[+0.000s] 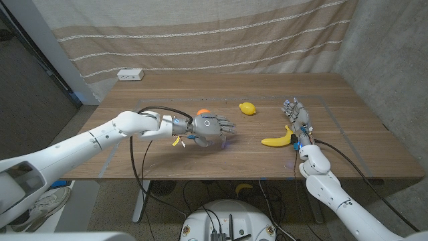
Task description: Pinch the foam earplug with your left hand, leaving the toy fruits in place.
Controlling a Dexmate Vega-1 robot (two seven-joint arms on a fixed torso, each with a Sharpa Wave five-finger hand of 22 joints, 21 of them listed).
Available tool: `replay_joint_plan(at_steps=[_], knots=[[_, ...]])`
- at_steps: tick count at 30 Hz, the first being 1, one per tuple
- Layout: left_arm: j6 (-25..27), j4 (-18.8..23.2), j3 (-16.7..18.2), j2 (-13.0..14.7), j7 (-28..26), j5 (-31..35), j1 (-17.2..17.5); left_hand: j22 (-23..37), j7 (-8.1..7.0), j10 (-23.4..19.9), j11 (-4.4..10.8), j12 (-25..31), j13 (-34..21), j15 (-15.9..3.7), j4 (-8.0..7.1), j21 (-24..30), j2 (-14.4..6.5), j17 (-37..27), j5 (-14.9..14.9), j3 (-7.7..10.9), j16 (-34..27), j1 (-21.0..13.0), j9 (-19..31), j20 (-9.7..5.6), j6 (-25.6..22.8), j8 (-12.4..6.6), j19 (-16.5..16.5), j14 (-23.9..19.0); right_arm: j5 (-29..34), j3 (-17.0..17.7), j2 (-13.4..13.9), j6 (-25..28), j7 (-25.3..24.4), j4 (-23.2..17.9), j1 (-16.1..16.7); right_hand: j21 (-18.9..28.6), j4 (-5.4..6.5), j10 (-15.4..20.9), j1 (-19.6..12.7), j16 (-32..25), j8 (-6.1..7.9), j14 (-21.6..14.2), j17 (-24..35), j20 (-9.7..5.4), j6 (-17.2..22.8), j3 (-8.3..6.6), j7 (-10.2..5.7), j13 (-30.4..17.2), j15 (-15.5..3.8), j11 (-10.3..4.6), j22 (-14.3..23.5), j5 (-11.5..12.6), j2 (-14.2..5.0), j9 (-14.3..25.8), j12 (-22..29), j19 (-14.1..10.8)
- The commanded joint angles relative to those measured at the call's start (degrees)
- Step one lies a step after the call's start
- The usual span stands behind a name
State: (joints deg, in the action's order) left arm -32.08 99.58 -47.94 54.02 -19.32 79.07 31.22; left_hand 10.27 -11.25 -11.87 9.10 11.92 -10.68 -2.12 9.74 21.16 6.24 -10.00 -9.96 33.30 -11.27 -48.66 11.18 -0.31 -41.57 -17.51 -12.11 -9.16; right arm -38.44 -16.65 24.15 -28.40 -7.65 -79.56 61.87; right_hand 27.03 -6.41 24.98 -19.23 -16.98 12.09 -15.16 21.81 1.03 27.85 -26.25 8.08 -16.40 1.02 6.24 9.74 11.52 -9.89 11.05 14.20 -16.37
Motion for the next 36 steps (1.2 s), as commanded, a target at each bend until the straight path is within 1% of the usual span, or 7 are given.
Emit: replay_joint_plan(at_steps=[1,4,8,15,20,30,36], knots=[[3.6,-1.71,-2.56,-0.19,-4.15,3.24,-0.08,0.19,0.06,-0.58,0.06,0.11,-0.1,-4.1,0.01,-0.05,-0.4,-0.19,0.18,-0.23,-0.25,-0.52,0.14,0.11,-0.17,-0.11,-0.65,-0.6,-0.48,0.23,0.43,0.57,0.19,-0.47,0.38,-0.08,-0.25,0.7,0.34,-0.15,0.28,-0.5,-0.06,-0.11,0.43,-0.22,-0.13,-0.19,0.15,0.07,0.19,0.29,0.2,0.27,0.25,-0.64],[3.73,-2.21,-3.1,-0.21,-4.8,3.2,-0.27,0.2,0.07,-0.73,-0.23,0.13,-0.1,-4.16,0.02,-0.07,-0.49,-0.2,0.18,-0.4,-0.23,-0.65,0.11,-0.04,-0.29,-0.07,-0.81,-0.68,-0.49,0.29,0.58,0.6,0.21,-0.69,0.54,-0.14,-0.25,0.74,0.36,-0.15,0.31,-0.52,-0.07,-0.12,0.56,-0.22,-0.07,-0.21,0.16,0.05,0.19,0.29,0.2,0.27,0.26,-0.67],[4.29,-2.63,-3.57,-0.18,-6.22,3.09,-0.17,0.21,0.21,-1.15,0.07,0.24,-0.1,-4.15,0.02,-0.12,-0.6,-0.2,0.17,-0.62,-0.25,-0.81,0.08,-0.01,-0.54,-0.07,-0.92,-0.92,-0.54,0.37,0.76,0.73,0.18,-0.99,0.77,-0.21,-0.26,0.72,0.39,-0.14,0.3,-0.53,-0.08,-0.09,0.61,-0.22,-0.04,-0.24,0.04,0.05,0.19,0.29,0.21,0.28,0.25,-0.74],[7.58,-3.87,-4.39,-0.33,-10.75,4.41,0.82,0.22,0.32,-0.95,-0.31,0.07,-0.11,-4.33,0.03,-0.2,-0.9,-0.21,0.1,-0.96,-0.31,-1.18,0.03,0.06,0.0,0.34,-1.18,-1.4,-0.89,0.41,1.04,1.08,0.59,-1.25,0.98,-0.38,-0.3,0.92,0.44,-0.16,0.33,-0.63,-0.11,-0.05,0.84,-0.22,0.05,-0.3,0.22,0.16,0.19,0.3,0.25,0.28,0.3,-0.82],[7.53,-4.29,-5.08,-0.4,-11.01,4.09,0.43,0.24,0.46,-0.9,-0.41,-0.01,-0.11,-4.7,0.02,-0.26,-1.18,-0.23,0.03,-1.21,-0.4,-1.46,0.01,0.05,0.07,0.52,-1.37,-1.91,-0.71,0.4,1.15,1.07,0.5,-1.43,1.07,-0.5,-0.34,1.2,0.48,-0.17,0.38,-0.7,-0.14,-0.05,1.09,-0.21,0.09,-0.34,0.25,0.34,0.19,0.3,0.3,0.28,0.39,-0.92],[7.76,-5.33,-6.16,-0.46,-12.26,4.16,-0.07,0.27,-0.03,-2.38,0.16,0.36,-0.11,-5.29,0.05,-0.46,-1.81,-0.25,-0.08,-1.87,-0.46,-2.22,-0.03,-0.05,-1.9,0.12,-1.71,-2.81,-0.62,0.44,1.29,1.12,0.46,-1.77,1.09,-0.69,-0.39,1.27,0.56,-0.19,0.37,-0.85,-0.18,-0.01,1.28,-0.19,0.19,-0.41,0.19,0.35,0.2,0.3,0.36,0.29,0.4,-1.07],[7.79,-6.15,-6.67,-0.65,-12.59,4.1,-0.39,0.29,0.18,-2.82,0.44,0.41,-0.11,-5.67,0.1,-0.53,-2.16,-0.26,-0.16,-2.1,-0.5,-2.71,-0.04,-0.1,-2.55,0.06,-1.93,-3.23,-0.59,0.34,1.28,1.27,0.61,-1.61,0.79,-0.81,-0.41,1.33,0.61,-0.18,0.35,-0.86,-0.2,-0.02,1.34,-0.18,0.21,-0.44,0.17,0.36,0.2,0.3,0.37,0.29,0.41,-1.08]])
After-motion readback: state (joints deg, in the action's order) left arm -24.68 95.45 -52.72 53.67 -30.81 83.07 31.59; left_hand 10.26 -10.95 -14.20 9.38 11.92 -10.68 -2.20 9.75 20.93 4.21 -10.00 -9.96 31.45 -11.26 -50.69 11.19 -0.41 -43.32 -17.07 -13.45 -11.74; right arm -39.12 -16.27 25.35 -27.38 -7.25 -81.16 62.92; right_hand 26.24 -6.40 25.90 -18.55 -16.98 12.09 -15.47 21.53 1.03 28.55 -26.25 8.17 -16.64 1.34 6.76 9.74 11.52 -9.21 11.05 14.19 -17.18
